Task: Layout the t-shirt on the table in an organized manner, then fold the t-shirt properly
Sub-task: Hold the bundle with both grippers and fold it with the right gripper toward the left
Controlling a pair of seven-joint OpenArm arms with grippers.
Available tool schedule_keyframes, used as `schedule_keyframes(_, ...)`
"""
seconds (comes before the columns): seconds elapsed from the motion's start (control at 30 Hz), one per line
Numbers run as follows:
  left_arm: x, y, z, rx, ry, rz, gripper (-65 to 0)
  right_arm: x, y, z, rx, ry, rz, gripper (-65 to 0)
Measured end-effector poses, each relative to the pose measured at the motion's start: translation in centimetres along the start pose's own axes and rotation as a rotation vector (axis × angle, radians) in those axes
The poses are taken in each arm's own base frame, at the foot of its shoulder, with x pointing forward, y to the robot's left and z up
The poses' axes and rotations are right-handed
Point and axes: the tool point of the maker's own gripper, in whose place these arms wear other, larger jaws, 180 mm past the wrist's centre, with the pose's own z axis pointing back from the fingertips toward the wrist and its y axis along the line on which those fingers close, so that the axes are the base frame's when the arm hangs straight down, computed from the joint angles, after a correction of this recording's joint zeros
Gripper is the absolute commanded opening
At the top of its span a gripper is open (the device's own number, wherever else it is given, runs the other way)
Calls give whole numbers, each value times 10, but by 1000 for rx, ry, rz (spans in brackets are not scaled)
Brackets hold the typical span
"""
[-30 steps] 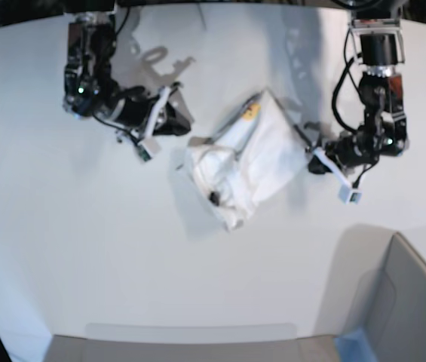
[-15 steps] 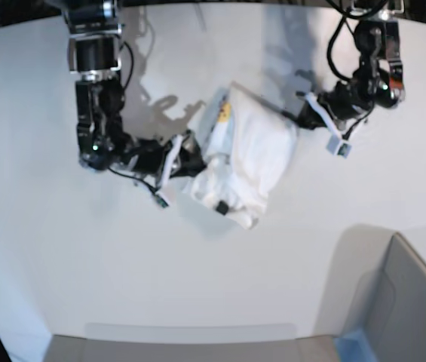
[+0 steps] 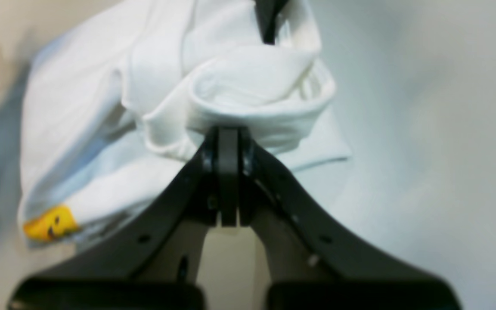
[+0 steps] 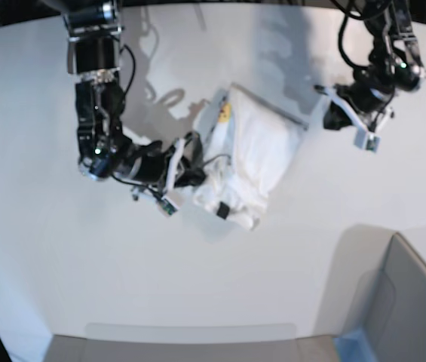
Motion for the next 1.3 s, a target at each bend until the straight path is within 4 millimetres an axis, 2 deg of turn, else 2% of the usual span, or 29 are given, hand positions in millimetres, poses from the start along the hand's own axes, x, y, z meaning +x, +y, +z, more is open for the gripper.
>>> schedule_keyframes(0.1,37,5,-1,7,-76,-21,-621,0,0,11,-32,4,42,-650)
schedule_keyframes(0.27,57,-34,-20,-98,-10,-73,-621,25,-2,25,-104,-26,152,-650)
schedule_keyframes(0.33,63,-43,-28,-128,-21,-68,-621,28,1,23,-116,-12,192,-650)
schedule_keyframes(0.4,51,-45,-38,-149,21,-48,-621,24,4,18,-114,34,238,-650)
schedule_keyframes(0.47,28,-47,-47,-159,100,-35,-621,25,11,13,-103,54,269,-643)
schedule_keyframes(0.57,5,-60,-53,-192,173,-53,-621,27,5,12,-138,96,296,-532)
schedule_keyframes(0.67,-8,-81,-57,-244,178,-67,-621,30,1,14,-147,89,295,-457)
schedule_keyframes(0.8,-27,-101,-56,-297,184,-57,-621,37,-7,13,-157,95,302,-457)
schedule_keyframes(0.87,-37,-106,-55,-310,193,-49,-621,40,-20,9,-172,117,306,-461)
schedule_keyframes(1.0,-42,-107,-53,-315,202,-43,-621,35,-43,-6,-157,184,264,-461)
schedule_keyframes(1.07,-42,-106,-53,-312,201,-43,-621,32,-47,-10,-154,226,277,-461)
schedule_keyframes(1.3,-42,-106,-53,-311,203,-46,-621,57,1,-30,-64,211,465,-461)
